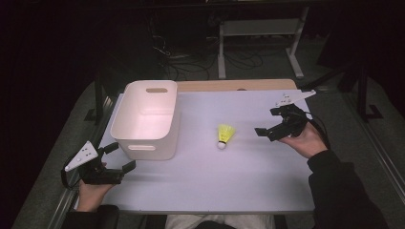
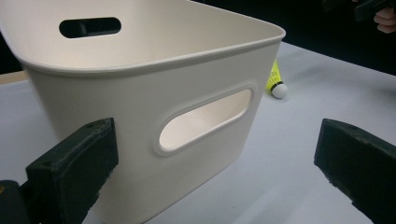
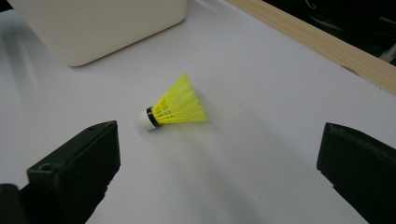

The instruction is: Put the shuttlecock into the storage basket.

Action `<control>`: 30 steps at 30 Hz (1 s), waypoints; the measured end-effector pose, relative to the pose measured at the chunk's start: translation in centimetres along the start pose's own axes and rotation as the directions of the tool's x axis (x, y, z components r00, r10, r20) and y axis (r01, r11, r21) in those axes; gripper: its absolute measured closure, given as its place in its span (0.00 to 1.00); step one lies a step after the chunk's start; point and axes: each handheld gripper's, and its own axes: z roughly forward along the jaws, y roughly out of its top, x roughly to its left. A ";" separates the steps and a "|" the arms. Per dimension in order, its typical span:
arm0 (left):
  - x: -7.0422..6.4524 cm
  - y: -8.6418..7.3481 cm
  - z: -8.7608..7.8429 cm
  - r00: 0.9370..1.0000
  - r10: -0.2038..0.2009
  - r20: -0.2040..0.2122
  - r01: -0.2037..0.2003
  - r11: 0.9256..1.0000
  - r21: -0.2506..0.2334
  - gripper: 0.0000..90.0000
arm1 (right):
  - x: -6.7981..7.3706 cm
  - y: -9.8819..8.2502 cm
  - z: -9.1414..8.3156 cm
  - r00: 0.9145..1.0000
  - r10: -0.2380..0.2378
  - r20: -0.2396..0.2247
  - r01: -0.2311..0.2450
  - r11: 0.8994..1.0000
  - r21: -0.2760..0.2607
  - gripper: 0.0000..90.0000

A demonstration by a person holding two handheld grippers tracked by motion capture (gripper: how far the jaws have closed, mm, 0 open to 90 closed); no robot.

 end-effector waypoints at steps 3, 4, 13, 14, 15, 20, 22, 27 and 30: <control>0.0 0.0 0.0 1.000 -0.001 -0.001 0.001 1.000 -0.001 0.00 | 0.0 0.3 0.4 1.000 0.000 -0.006 0.000 1.000 0.006 0.00; 0.0 0.0 0.0 1.000 0.000 0.000 0.000 1.000 -0.001 0.00 | 0.0 0.4 0.5 1.000 -0.004 -0.007 0.004 1.000 0.008 0.00; 0.0 0.0 0.0 1.000 0.000 0.002 0.000 1.000 -0.001 0.00 | 0.2 1.3 1.5 1.000 -0.017 -0.025 0.017 1.000 0.013 0.00; 0.0 0.0 0.0 1.000 0.001 0.003 -0.001 1.000 0.000 0.00 | 0.3 1.4 1.6 0.999 -0.014 -0.029 0.015 1.000 0.014 0.00; 0.0 0.0 0.0 1.000 0.001 0.002 -0.001 1.000 0.000 0.00 | 0.3 1.4 1.8 0.999 -0.017 -0.029 0.018 1.000 0.013 0.00; 0.0 0.0 0.0 1.000 0.000 0.002 0.000 1.000 0.000 0.00 | 0.2 1.5 2.6 0.999 -0.015 -0.034 0.016 1.000 0.027 0.00; 0.0 0.0 0.0 1.000 0.000 0.003 0.000 1.000 0.000 0.00 | 0.1 1.5 2.8 0.999 -0.014 -0.036 0.016 0.999 0.031 0.00; 0.0 0.0 0.0 1.000 0.001 0.003 -0.001 1.000 0.001 0.00 | -0.1 1.5 3.3 0.999 -0.004 -0.039 0.006 0.999 0.046 0.00; 0.0 0.0 0.0 1.000 0.001 0.003 -0.001 1.000 0.000 0.00 | -0.3 1.4 3.5 0.999 0.000 -0.036 0.002 0.999 0.050 0.00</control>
